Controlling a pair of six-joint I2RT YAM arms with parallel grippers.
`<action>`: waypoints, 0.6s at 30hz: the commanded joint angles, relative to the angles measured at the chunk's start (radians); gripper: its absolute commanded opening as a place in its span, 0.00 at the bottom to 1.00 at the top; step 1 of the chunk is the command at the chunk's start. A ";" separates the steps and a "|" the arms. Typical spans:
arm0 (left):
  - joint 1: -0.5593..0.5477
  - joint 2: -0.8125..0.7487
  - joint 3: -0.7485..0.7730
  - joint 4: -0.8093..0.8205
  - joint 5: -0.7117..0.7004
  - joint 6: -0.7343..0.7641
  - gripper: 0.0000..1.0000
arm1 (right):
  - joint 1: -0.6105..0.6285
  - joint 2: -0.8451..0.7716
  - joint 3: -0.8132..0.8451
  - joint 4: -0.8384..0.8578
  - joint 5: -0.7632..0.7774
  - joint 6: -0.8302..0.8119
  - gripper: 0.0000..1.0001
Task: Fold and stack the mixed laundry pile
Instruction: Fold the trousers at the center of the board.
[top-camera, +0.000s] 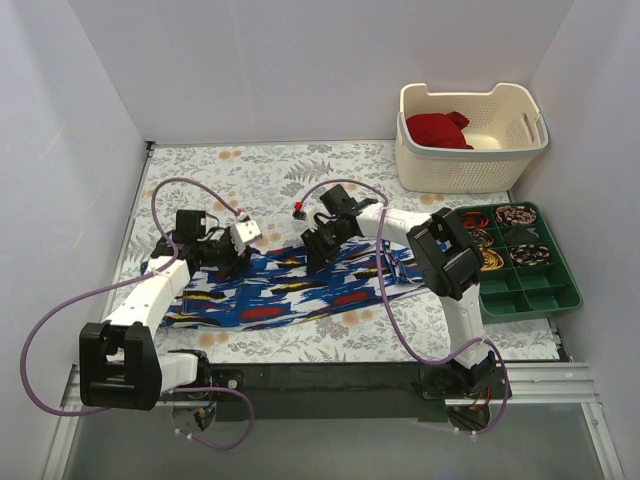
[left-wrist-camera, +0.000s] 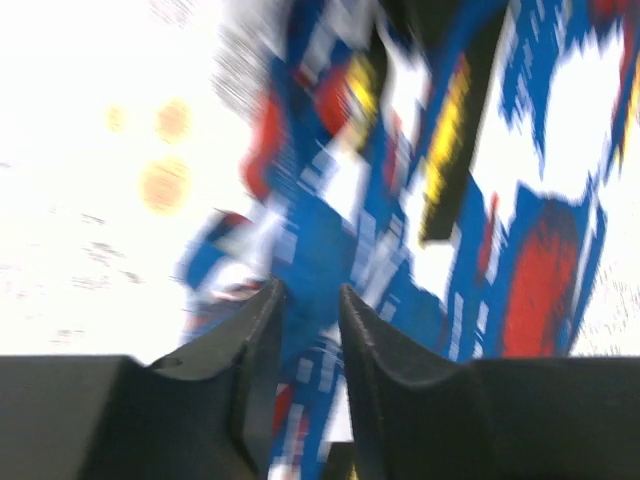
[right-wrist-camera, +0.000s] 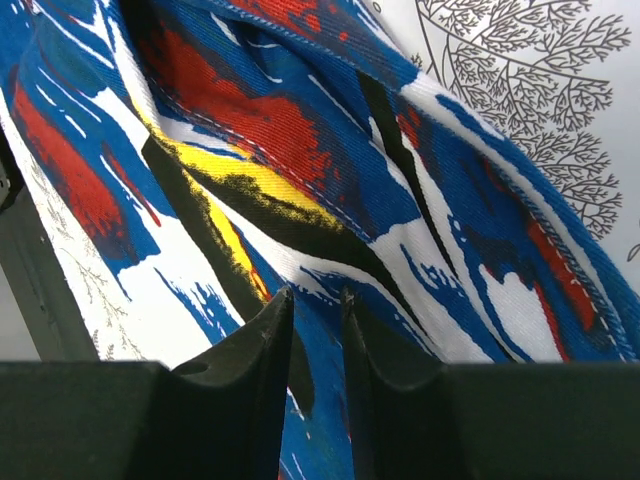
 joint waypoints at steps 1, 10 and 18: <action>0.005 -0.013 0.129 0.025 0.027 -0.161 0.30 | 0.002 0.012 -0.065 0.021 0.082 -0.010 0.32; -0.004 0.246 0.311 0.016 -0.131 -0.230 0.48 | 0.002 0.016 -0.077 0.038 0.085 -0.001 0.32; -0.073 0.296 0.282 -0.109 -0.217 -0.136 0.56 | 0.002 0.007 -0.060 0.039 0.085 0.013 0.33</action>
